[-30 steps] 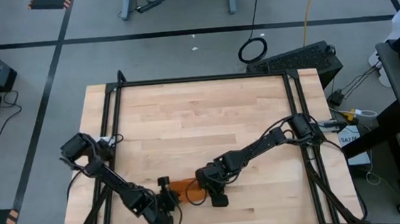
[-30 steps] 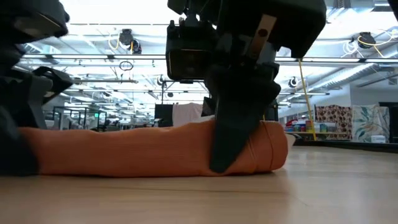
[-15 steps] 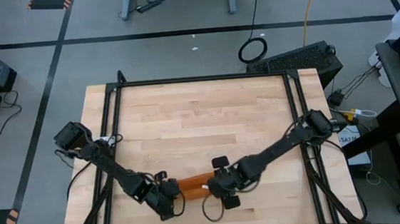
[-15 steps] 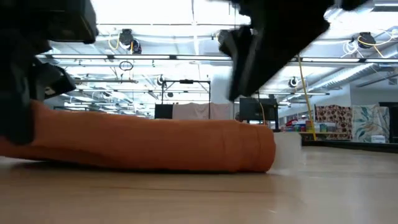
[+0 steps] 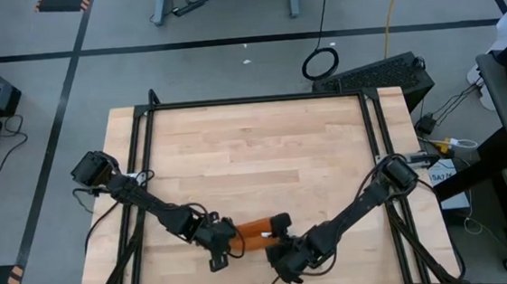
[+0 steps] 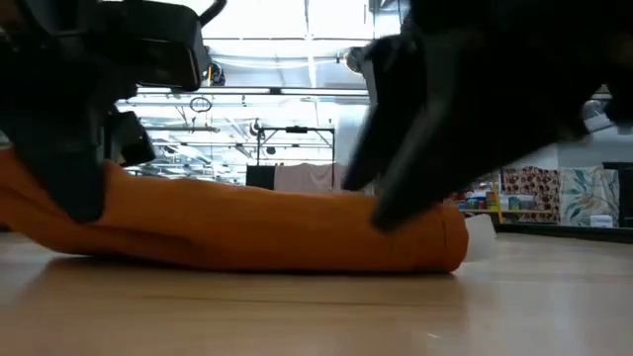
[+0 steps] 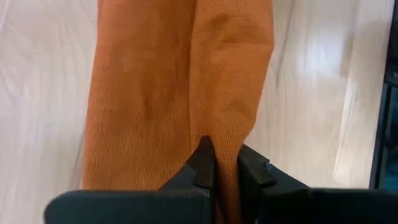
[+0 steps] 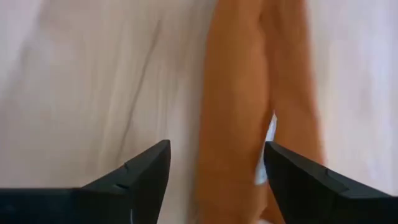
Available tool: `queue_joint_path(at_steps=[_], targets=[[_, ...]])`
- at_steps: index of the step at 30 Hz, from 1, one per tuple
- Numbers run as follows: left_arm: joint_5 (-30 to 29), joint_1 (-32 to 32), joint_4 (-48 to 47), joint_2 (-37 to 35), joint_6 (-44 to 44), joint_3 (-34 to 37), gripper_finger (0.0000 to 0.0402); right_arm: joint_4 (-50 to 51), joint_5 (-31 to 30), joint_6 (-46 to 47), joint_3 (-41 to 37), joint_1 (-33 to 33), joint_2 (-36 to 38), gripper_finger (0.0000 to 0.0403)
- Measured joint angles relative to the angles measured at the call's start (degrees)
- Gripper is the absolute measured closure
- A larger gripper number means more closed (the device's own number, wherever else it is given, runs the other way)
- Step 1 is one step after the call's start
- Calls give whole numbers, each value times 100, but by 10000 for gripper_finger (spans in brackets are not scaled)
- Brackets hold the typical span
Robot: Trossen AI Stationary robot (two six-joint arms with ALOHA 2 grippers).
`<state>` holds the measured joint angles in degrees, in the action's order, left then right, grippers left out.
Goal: Roll towel
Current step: Roll the brown towel
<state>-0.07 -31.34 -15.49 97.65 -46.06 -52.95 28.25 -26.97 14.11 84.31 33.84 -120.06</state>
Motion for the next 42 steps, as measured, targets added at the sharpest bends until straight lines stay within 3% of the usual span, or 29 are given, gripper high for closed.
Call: queue_joint_path(at_steps=[7,12,18,23,26,32,38,42], targets=[[6,-36,28,0,-7,-2,374,79,396,12,0,-213,-255,157],[4,-62,187,0,47,-7,375,64,820,22,12,-477,-259,189],[-3,-121,319,-2,335,-7,375,64,2043,277,20,-811,-246,294],[-13,-309,740,-7,639,-9,374,-21,3538,276,24,-922,-213,388],[-408,-444,745,-7,632,-11,361,-175,4220,462,17,-997,-206,381],[-1736,-856,347,-7,636,-13,302,-176,5201,587,-2,-1396,-193,377],[-2208,-1142,130,-7,611,-12,239,-201,5755,494,-2,-1815,-191,393],[-2550,-1351,144,-9,645,-11,218,-176,5898,465,-1,-1978,-191,392]])
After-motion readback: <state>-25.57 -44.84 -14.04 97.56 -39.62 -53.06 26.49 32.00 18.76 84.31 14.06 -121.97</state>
